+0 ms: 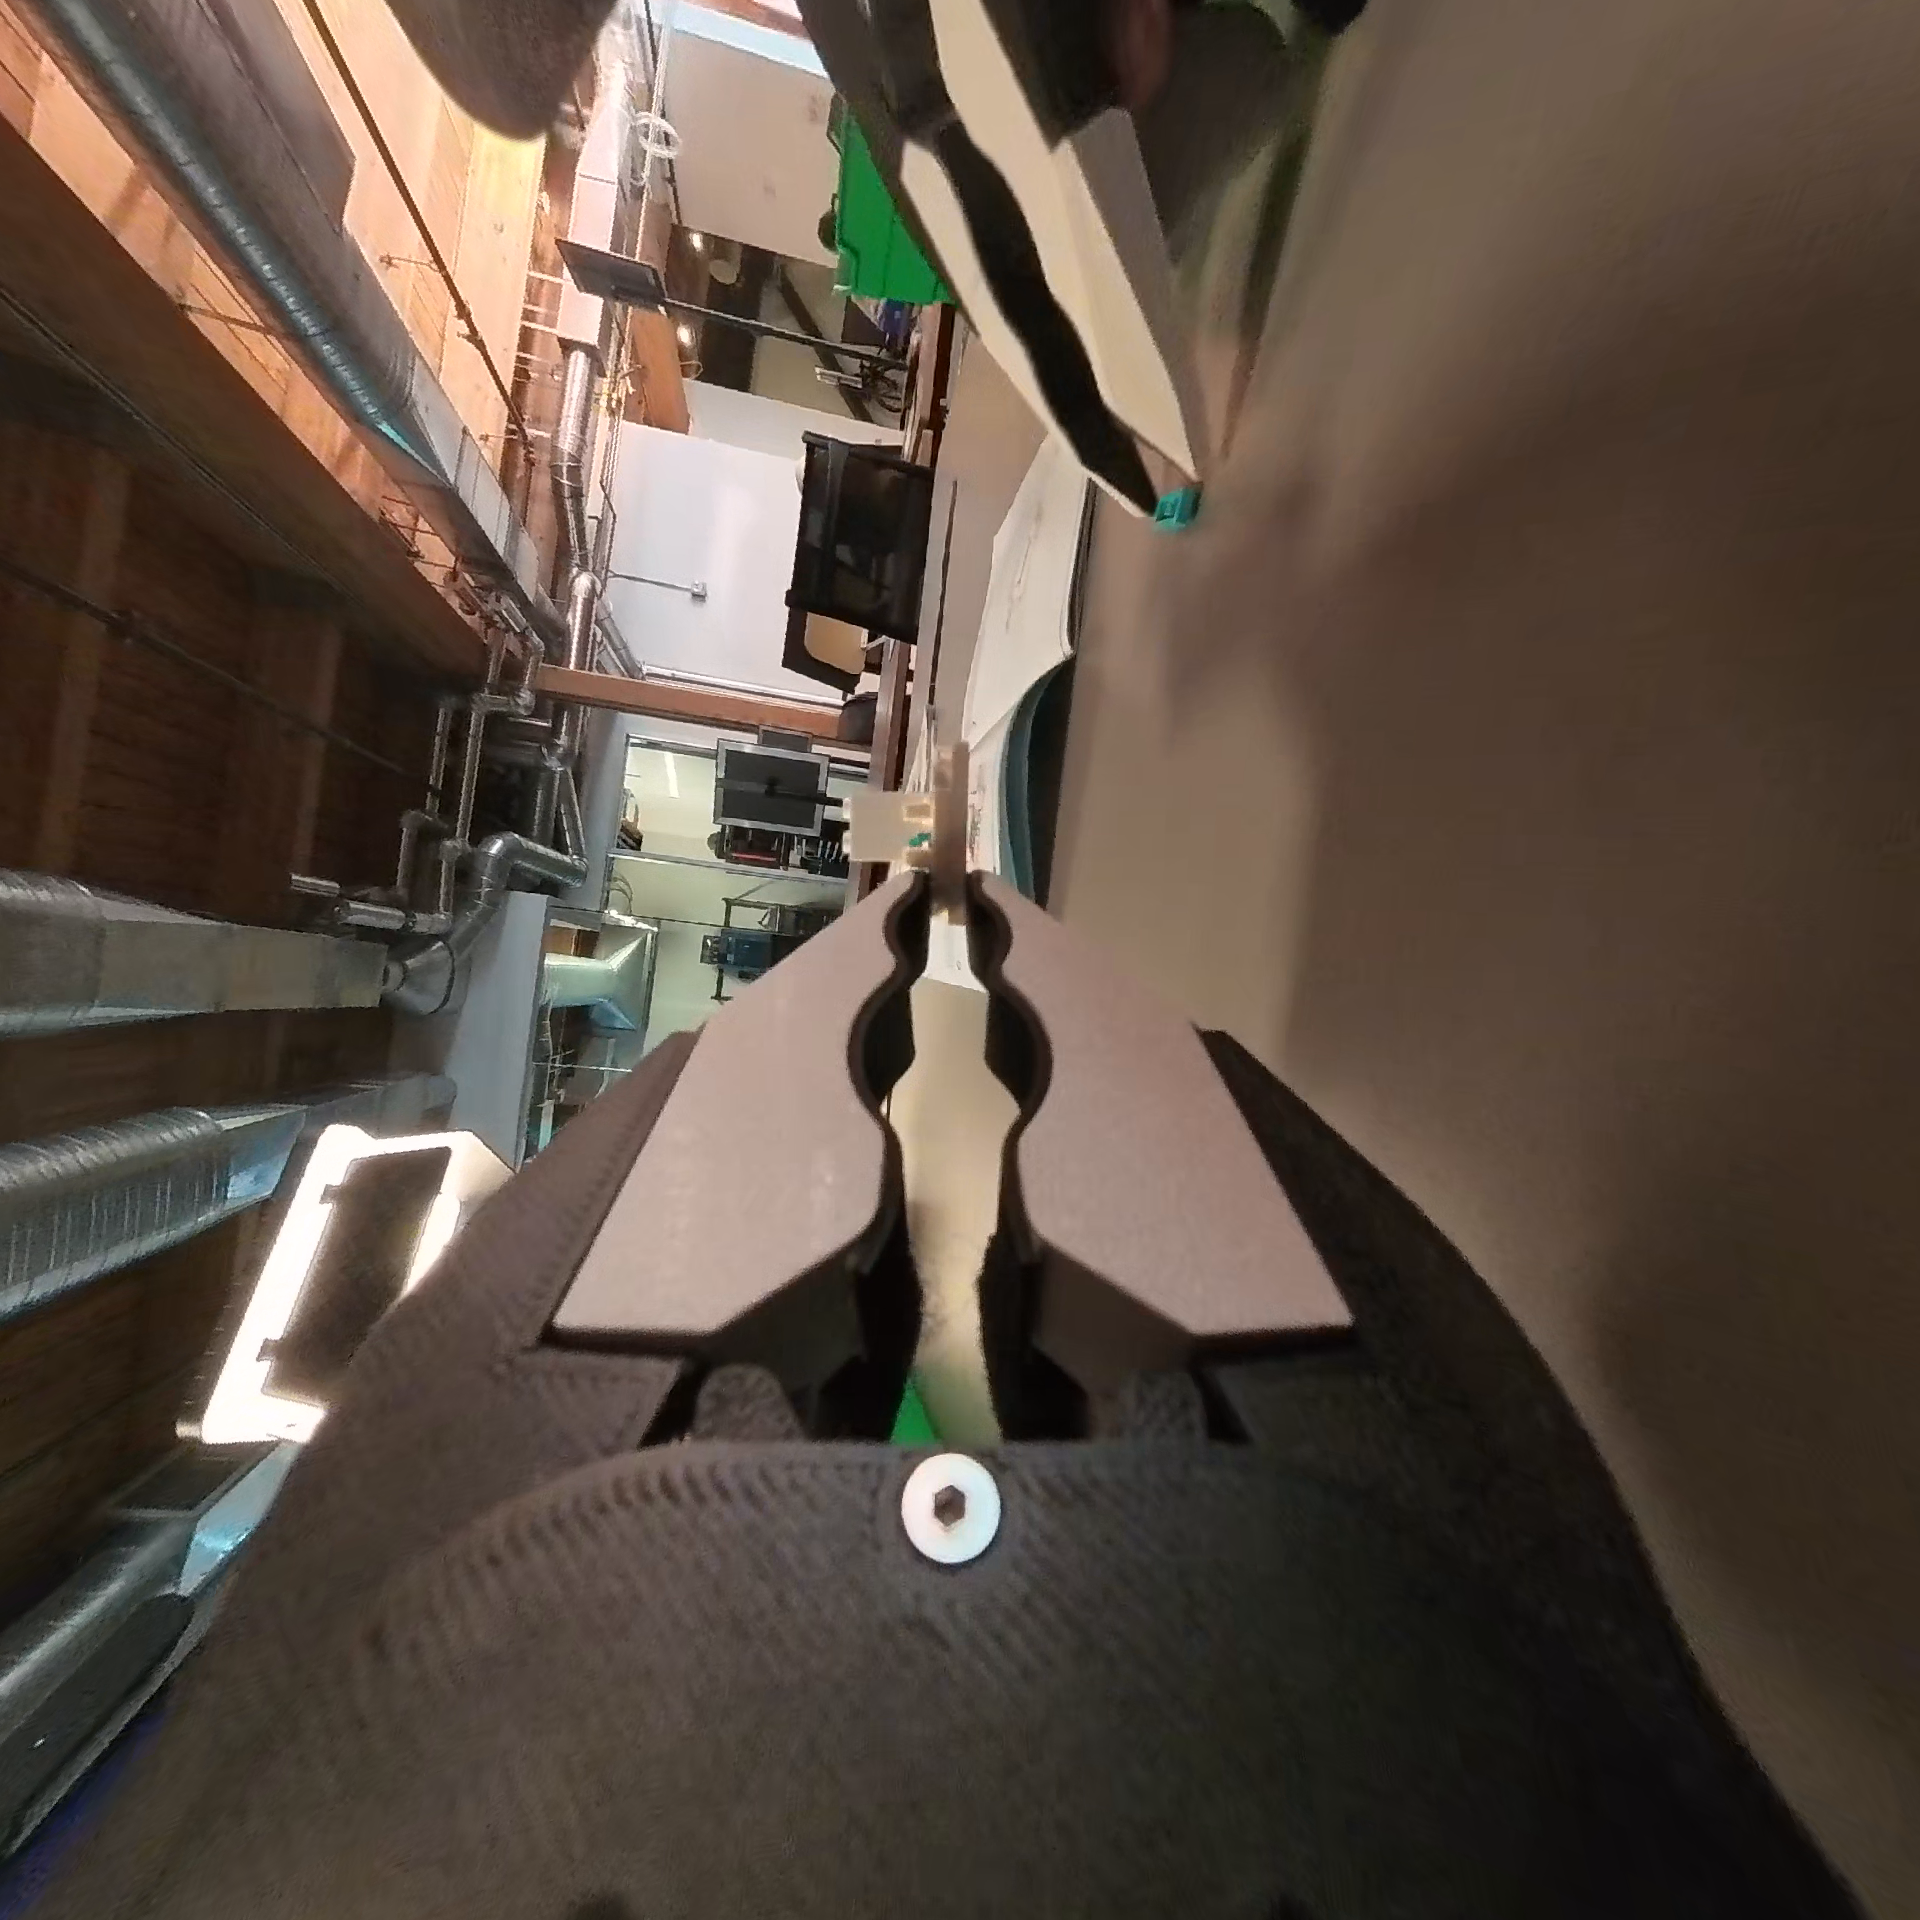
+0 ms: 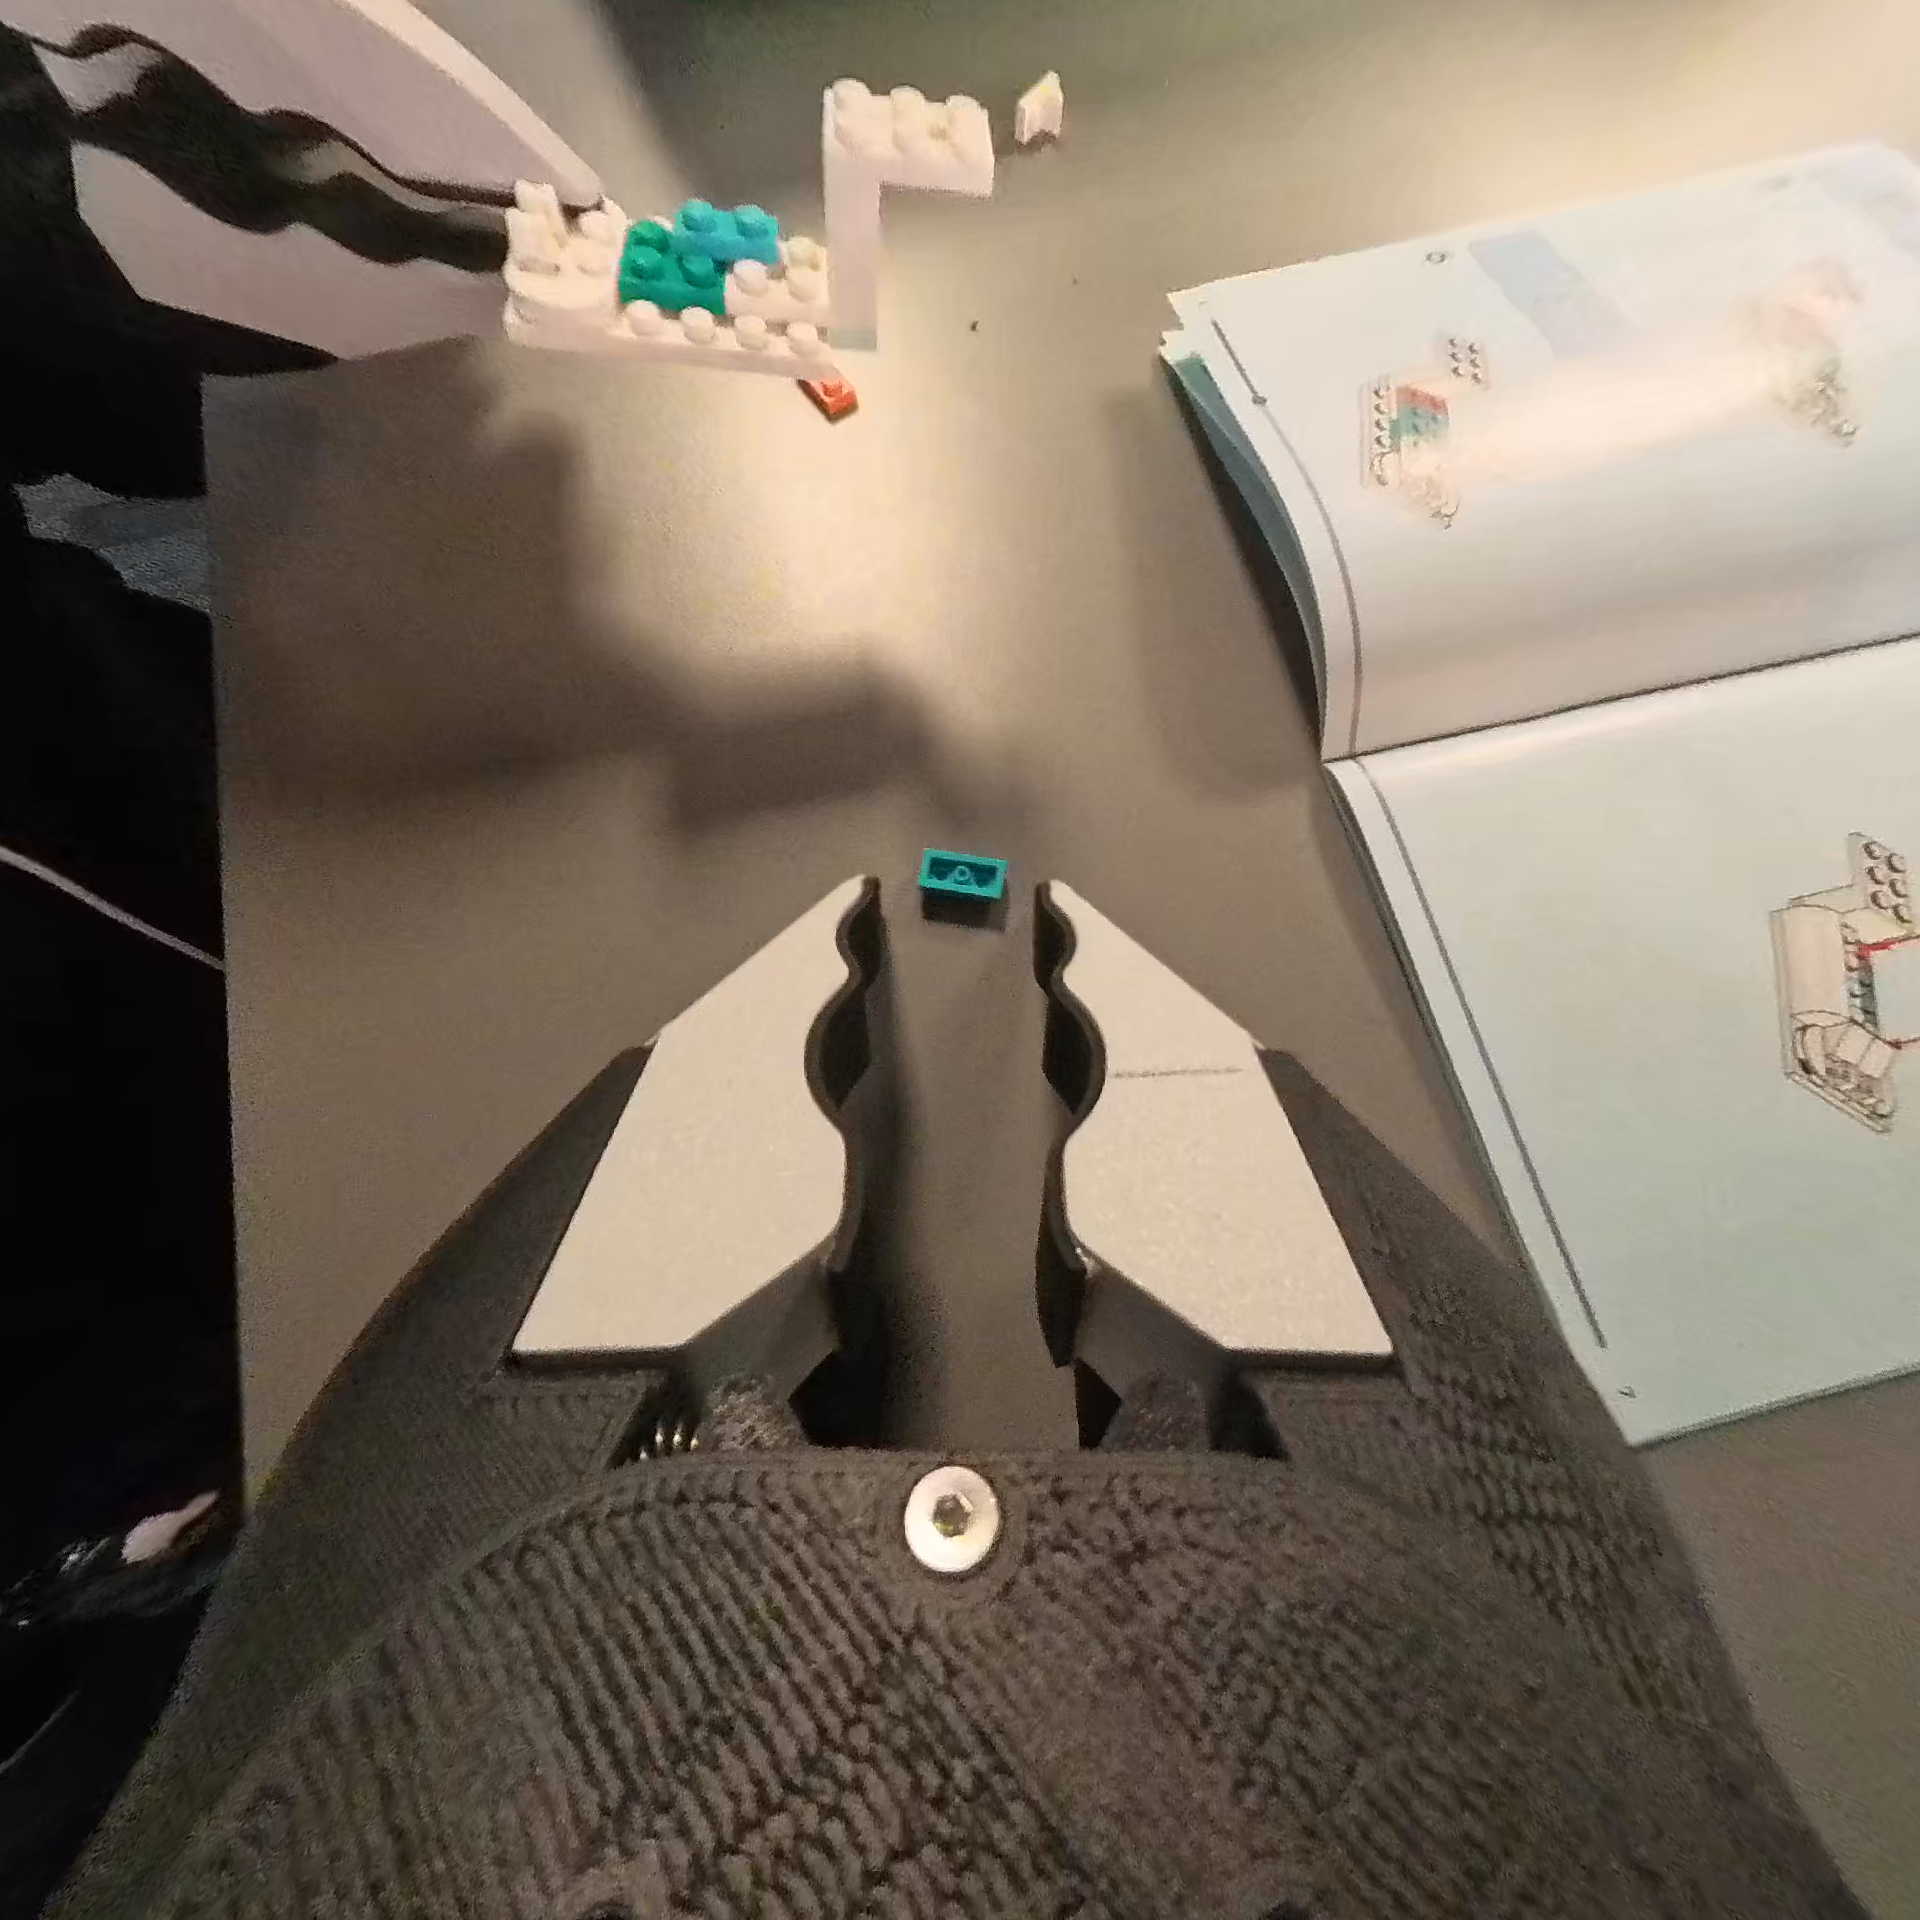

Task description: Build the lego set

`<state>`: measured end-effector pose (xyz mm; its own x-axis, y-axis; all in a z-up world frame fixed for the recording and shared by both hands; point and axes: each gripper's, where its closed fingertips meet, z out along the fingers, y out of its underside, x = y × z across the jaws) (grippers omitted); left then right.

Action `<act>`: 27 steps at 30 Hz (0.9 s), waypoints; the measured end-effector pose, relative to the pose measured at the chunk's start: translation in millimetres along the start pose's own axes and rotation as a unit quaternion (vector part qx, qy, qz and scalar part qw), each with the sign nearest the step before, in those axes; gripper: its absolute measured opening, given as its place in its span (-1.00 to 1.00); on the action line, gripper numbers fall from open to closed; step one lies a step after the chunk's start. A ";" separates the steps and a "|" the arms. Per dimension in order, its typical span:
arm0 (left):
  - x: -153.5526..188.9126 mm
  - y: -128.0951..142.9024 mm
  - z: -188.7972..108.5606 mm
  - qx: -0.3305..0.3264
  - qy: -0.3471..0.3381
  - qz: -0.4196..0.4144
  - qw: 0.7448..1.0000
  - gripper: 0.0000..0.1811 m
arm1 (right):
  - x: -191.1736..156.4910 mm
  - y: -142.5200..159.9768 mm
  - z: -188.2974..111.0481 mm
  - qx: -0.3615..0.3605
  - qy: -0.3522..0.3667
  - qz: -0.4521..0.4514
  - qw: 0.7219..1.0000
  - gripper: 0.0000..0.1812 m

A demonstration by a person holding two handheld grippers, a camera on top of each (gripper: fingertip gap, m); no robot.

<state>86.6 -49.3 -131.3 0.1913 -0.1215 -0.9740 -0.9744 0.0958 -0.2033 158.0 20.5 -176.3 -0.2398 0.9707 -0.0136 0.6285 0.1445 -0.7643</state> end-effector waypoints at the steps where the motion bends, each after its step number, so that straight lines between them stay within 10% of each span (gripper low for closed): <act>1: 0.1 -0.1 0.1 0.001 0.001 -0.002 1.000 -0.94 | 0.4 0.1 1.1 -0.003 0.002 0.006 1.000 -0.71; 9: -0.8 0.6 0.1 0.006 0.002 -0.010 1.000 -0.95 | 3.1 -6.3 -0.1 -0.082 0.086 -0.219 0.968 -0.85; 11: -0.6 1.0 0.3 0.006 0.003 -0.011 1.000 -0.95 | 10.1 -5.3 -4.2 -0.164 0.133 -0.378 0.901 -0.85; 15: 0.4 1.1 0.7 0.007 0.006 -0.010 1.000 -0.95 | 17.6 -0.5 -8.1 -0.322 0.140 -0.667 0.657 -0.85; 18: -0.7 2.4 0.9 0.005 0.003 -0.009 1.000 -0.95 | 7.1 -0.6 -2.9 -0.344 0.091 -0.772 0.527 -0.85; 25: -3.7 5.8 0.7 0.007 0.006 -0.036 0.999 -0.95 | -29.5 0.1 8.1 -0.299 -0.031 -0.883 0.359 -0.85; 27: -3.6 7.8 1.2 0.002 0.007 -0.036 0.999 -0.95 | -41.3 -2.1 10.1 -0.278 -0.054 -0.887 0.366 -0.83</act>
<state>78.4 -47.0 -129.4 0.2599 -0.1420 -0.9551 -0.9574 0.0907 -0.2740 159.1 -21.8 -180.6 -0.6445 -0.7523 0.1367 -0.5392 0.5739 0.6163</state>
